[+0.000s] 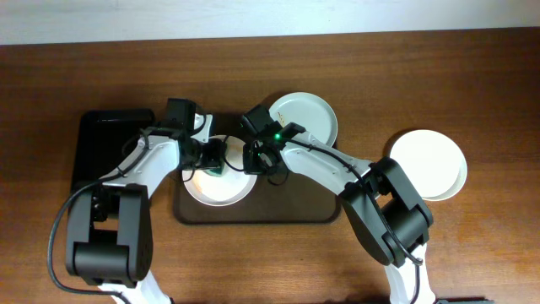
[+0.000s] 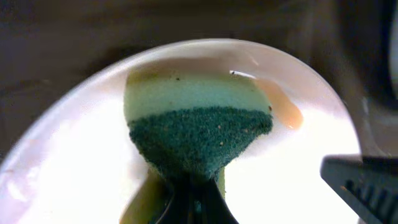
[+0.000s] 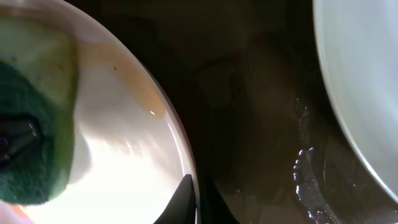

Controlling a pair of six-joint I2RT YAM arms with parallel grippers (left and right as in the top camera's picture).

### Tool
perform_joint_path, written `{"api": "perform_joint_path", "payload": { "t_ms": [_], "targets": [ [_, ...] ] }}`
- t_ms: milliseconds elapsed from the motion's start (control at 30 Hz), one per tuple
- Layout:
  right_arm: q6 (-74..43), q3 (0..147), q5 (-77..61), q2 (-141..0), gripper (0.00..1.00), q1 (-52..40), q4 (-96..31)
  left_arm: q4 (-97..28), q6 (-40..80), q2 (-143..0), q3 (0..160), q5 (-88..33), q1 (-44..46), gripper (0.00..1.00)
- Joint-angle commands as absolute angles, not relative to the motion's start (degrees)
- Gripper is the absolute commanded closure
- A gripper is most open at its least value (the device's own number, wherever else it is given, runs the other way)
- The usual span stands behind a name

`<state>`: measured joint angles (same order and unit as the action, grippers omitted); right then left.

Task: Clean dirty plates on tray and stack at the side
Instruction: 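Scrub the held plate with the sponge in the left gripper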

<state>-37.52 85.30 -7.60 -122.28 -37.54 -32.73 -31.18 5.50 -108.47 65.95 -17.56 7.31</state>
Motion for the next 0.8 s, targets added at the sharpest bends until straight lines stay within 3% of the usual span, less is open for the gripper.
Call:
{"api": "perform_joint_path", "payload": {
  "t_ms": [0,233,333,433,767],
  "targets": [
    [-37.98,85.19,-6.87,-124.11,0.96,-37.85,-32.58,-32.32,3.16,-110.61,69.06,-25.54,6.79,0.99],
    [-37.95,85.19,-6.87,-124.11,0.96,-37.85,-32.69,-32.69,9.5,-110.61,74.0,-18.48,3.2,0.99],
    [-37.95,85.19,-6.87,-124.11,0.96,-37.85,-32.49,-35.14,12.19,-110.69,73.97,-4.95,2.07,1.0],
    [-37.98,85.19,-6.87,-124.11,0.96,-37.85,-32.23,-37.93,12.19,-110.69,73.97,0.49,2.09,0.99],
    [-37.78,85.19,-8.01,-124.11,0.96,-37.1,-31.94,-53.91,10.96,-110.69,73.87,-8.69,5.58,0.99]
  ]
}}
